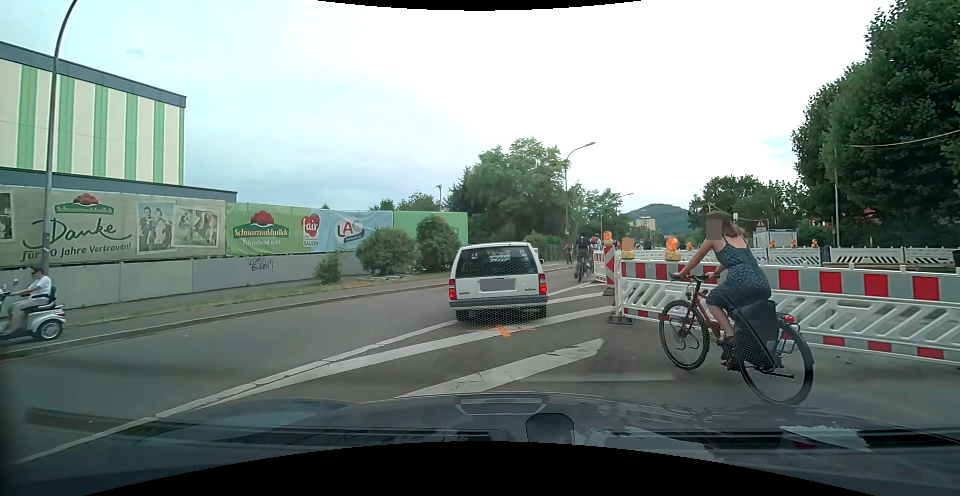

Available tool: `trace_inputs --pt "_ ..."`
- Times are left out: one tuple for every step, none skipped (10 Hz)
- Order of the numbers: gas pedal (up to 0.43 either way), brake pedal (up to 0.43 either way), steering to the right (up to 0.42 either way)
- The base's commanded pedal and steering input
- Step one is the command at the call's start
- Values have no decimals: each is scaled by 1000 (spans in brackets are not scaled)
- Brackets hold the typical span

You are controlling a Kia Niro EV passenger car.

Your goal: Follow the waypoints while adhering to traffic rules and regulations

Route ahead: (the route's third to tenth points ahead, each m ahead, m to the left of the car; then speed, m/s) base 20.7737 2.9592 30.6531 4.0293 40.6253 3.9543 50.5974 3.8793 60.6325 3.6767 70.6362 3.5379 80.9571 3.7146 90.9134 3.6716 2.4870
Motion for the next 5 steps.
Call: trace_inputs --pt "118 0 -205" --pt "118 0 -190" --pt "118 0 -164" --pt "110 0 -141" --pt "98 0 -107"
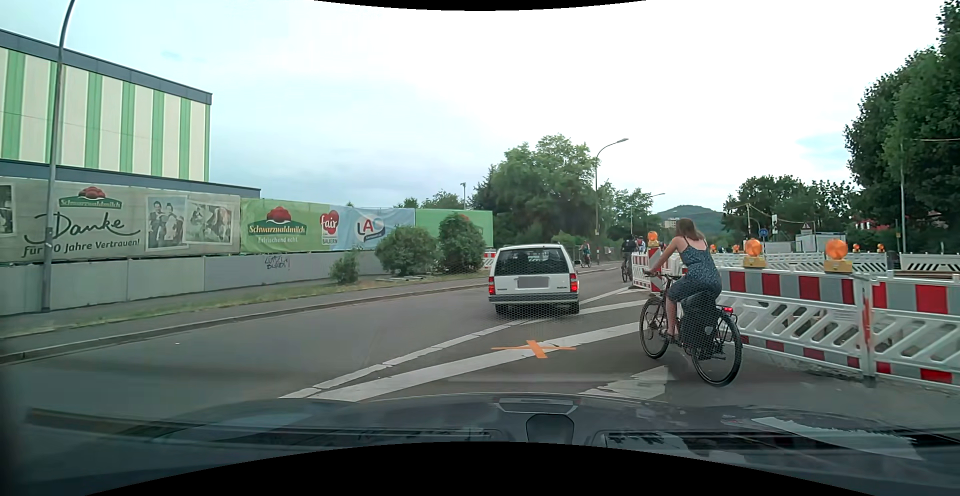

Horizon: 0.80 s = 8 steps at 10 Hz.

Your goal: Follow the waypoints while adhering to traffic rules and regulations

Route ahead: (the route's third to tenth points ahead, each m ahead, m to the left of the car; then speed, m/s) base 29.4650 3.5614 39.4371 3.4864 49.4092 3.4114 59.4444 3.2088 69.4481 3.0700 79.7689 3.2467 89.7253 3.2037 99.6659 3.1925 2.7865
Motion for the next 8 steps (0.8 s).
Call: trace_inputs --pt "98 0 -85" --pt "98 0 -77" --pt "98 0 -62" --pt "98 0 -45" --pt "87 0 -31" --pt "87 0 -21" --pt "87 0 -4" --pt "87 0 11"
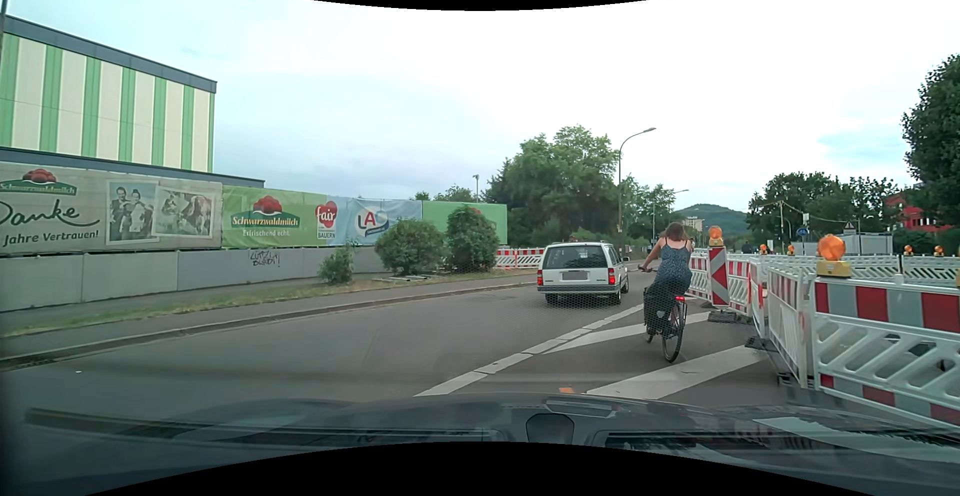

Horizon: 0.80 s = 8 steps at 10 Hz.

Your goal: Follow the waypoints while adhering to traffic rules and regulations

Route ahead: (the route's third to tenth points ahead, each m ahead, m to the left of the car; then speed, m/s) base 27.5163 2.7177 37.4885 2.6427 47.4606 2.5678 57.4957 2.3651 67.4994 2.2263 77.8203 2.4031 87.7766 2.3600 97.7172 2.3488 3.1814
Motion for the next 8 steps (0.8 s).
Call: trace_inputs --pt "87 0 21" --pt "98 0 24" --pt "98 0 24" --pt "98 0 24" --pt "98 0 25" --pt "98 0 29" --pt "98 0 34" --pt "98 0 46"
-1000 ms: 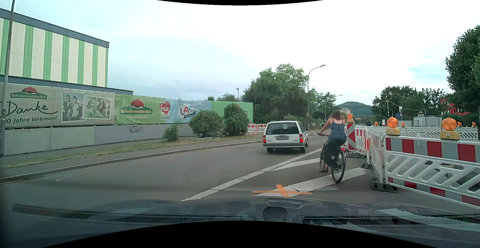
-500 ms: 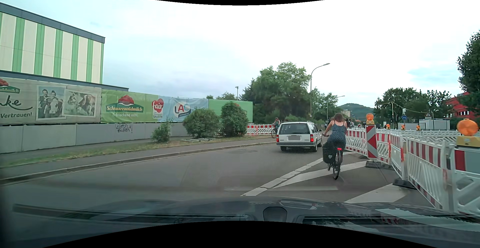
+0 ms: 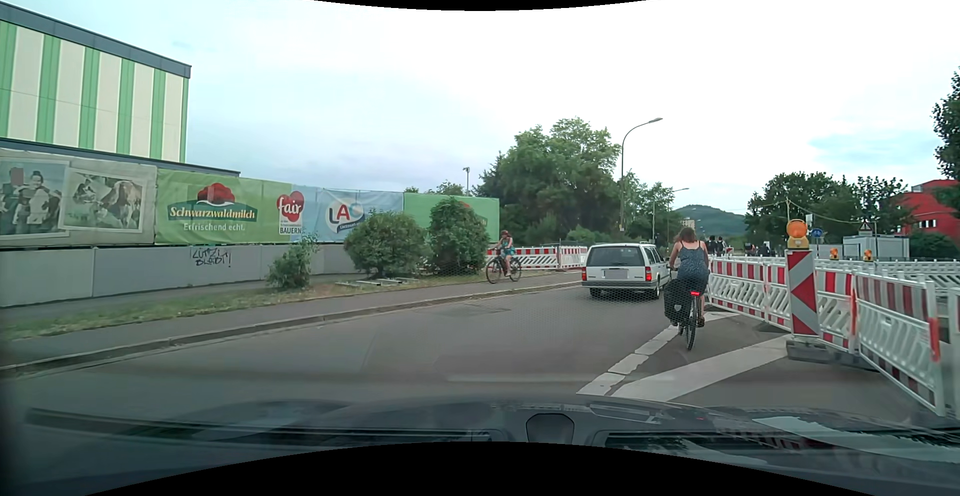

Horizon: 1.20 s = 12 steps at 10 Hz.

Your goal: Follow the waypoints while adhering to traffic rules and regulations

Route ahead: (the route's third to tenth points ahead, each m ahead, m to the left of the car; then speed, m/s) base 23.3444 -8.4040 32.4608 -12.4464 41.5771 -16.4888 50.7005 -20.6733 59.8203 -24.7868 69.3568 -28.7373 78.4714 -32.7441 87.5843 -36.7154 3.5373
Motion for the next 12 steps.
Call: trace_inputs --pt "98 0 60" --pt "98 0 72" --pt "98 0 84" --pt "98 0 92" --pt "98 0 97" --pt "98 0 100" --pt "87 0 101" --pt "87 0 101" --pt "87 0 103" --pt "87 0 108" --pt "87 0 117" --pt "87 0 121"
